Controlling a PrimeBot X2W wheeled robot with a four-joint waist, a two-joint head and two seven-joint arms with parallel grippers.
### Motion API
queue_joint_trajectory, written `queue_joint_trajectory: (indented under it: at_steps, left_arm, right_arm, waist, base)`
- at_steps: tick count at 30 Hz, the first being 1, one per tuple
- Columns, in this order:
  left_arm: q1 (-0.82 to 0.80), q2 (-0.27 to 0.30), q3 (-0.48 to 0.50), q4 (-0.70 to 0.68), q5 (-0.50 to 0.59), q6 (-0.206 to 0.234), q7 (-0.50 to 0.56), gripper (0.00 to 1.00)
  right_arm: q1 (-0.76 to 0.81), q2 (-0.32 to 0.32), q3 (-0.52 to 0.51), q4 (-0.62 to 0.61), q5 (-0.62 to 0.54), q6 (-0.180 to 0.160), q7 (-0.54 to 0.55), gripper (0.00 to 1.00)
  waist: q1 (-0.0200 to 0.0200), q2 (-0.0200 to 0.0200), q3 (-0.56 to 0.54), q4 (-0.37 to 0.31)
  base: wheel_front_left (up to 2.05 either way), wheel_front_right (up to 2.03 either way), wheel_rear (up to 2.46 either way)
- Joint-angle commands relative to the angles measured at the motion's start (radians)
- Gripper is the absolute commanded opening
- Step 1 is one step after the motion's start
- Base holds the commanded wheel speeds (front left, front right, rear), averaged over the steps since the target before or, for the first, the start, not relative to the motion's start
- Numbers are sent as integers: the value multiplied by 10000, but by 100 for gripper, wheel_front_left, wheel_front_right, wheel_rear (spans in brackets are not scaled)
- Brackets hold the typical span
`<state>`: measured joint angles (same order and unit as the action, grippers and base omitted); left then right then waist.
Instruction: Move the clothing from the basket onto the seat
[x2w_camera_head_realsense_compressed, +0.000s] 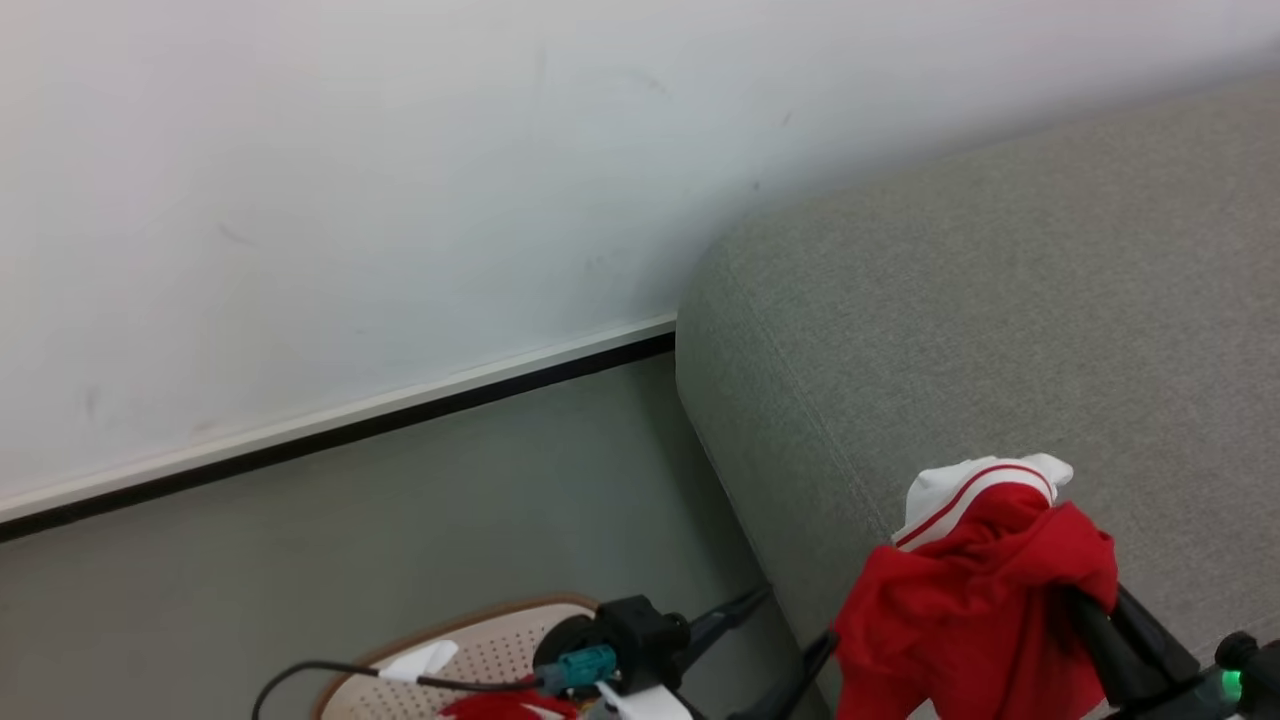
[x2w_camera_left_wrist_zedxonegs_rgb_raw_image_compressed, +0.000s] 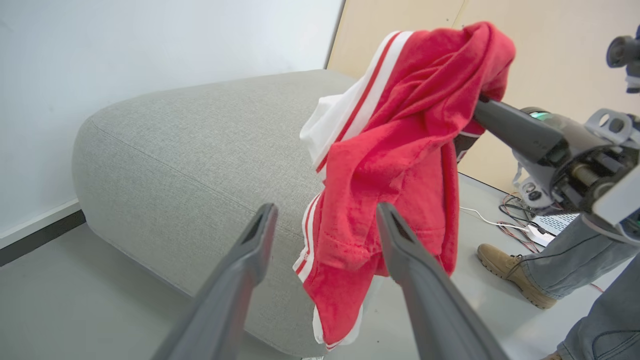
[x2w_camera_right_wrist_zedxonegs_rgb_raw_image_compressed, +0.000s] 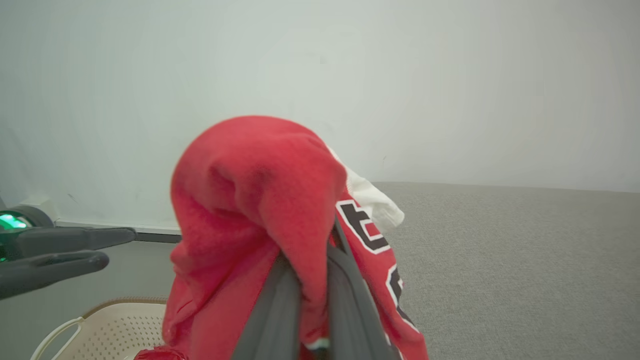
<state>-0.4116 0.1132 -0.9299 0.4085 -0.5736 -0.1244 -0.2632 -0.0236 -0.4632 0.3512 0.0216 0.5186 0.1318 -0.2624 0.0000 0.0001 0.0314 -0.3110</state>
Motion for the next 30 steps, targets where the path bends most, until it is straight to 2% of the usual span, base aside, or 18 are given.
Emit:
queue_joint_trajectory:
  at_steps: [1,9,17,24,30]
  left_arm:
    - [-217,124,74,-42,141,-15,-20,100]
    - [-1332,537,201,-361,478,3,260,100]
    - [-3111,722,485,-764,885,-12,514,100]
    - [-4513,469,767,-929,1096,-12,404,100]
    - [-4868,282,814,-883,1203,11,216,100]
  right_arm:
    - [-204,108,-113,-100,-109,-22,-36,0]
    - [-1512,618,-1091,-309,-134,-22,-36,0]
    - [-4059,346,-2255,-103,-512,-22,-36,0]
    - [-6870,-453,-3309,913,-524,-22,-21,0]
    - [-9405,-1794,-4025,2527,-875,-23,400,0]
  waist:
    - [0,-1,311,120]
    - [0,-1,2249,681]
    - [0,-1,4286,1294]
    - [0,-1,5725,1864]
    - [0,-1,6561,2435]
  base:
    - [0,0,0]
    - [0,0,0]
    - [0,0,0]
    - [0,0,0]
    - [0,0,0]
